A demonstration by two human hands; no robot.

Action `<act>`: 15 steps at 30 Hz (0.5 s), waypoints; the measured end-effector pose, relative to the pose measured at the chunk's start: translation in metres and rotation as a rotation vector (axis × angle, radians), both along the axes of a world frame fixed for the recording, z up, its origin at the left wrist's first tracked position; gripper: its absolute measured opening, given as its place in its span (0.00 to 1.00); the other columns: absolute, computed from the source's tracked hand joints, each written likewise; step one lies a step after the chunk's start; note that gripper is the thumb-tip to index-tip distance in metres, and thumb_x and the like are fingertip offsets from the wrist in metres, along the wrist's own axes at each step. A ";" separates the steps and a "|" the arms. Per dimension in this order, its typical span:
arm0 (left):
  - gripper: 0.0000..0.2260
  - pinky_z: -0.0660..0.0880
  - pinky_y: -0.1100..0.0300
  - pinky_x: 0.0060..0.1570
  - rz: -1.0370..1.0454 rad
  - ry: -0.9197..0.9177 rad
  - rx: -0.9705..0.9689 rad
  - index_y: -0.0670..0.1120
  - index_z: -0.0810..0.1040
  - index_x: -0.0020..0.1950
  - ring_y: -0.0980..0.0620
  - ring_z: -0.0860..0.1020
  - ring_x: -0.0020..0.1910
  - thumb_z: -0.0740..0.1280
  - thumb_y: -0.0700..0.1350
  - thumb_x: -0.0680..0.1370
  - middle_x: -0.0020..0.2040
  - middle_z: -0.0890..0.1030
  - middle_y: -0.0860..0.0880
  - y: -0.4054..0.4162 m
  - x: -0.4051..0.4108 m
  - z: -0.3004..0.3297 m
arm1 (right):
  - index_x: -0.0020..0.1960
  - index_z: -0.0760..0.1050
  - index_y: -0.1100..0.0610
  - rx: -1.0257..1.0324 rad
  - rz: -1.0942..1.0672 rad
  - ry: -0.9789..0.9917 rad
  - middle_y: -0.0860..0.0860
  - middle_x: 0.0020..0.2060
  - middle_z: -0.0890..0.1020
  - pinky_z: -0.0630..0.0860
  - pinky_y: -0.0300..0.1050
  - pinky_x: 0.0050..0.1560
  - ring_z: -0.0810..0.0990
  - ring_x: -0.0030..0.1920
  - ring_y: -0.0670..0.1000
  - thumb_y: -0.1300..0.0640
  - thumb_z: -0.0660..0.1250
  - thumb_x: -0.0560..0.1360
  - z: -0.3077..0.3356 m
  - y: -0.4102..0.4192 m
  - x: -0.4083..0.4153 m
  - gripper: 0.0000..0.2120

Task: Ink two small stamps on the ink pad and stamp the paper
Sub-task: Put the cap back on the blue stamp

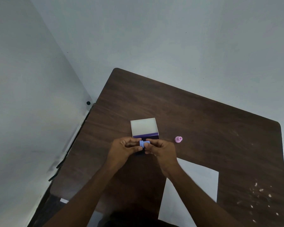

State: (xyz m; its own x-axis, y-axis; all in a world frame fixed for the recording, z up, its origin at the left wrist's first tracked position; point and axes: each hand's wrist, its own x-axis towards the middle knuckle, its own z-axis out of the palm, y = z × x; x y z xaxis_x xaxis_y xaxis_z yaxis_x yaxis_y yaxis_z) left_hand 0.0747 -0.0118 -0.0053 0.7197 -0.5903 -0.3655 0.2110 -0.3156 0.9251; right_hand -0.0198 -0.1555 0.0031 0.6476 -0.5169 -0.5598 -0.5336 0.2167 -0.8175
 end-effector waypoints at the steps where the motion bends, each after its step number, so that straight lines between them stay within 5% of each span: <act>1: 0.12 0.75 0.74 0.39 0.004 -0.001 0.001 0.50 0.83 0.49 0.62 0.83 0.43 0.75 0.37 0.69 0.40 0.85 0.63 0.000 0.000 0.000 | 0.52 0.82 0.58 0.012 -0.016 0.003 0.50 0.38 0.85 0.81 0.35 0.37 0.85 0.35 0.47 0.59 0.74 0.70 0.000 0.002 0.000 0.11; 15: 0.14 0.75 0.75 0.41 0.016 0.005 -0.020 0.53 0.83 0.47 0.63 0.83 0.43 0.75 0.35 0.69 0.40 0.84 0.65 -0.002 -0.002 0.003 | 0.53 0.81 0.60 0.059 0.016 0.013 0.51 0.39 0.86 0.82 0.36 0.39 0.86 0.36 0.49 0.60 0.74 0.70 0.005 -0.002 0.002 0.13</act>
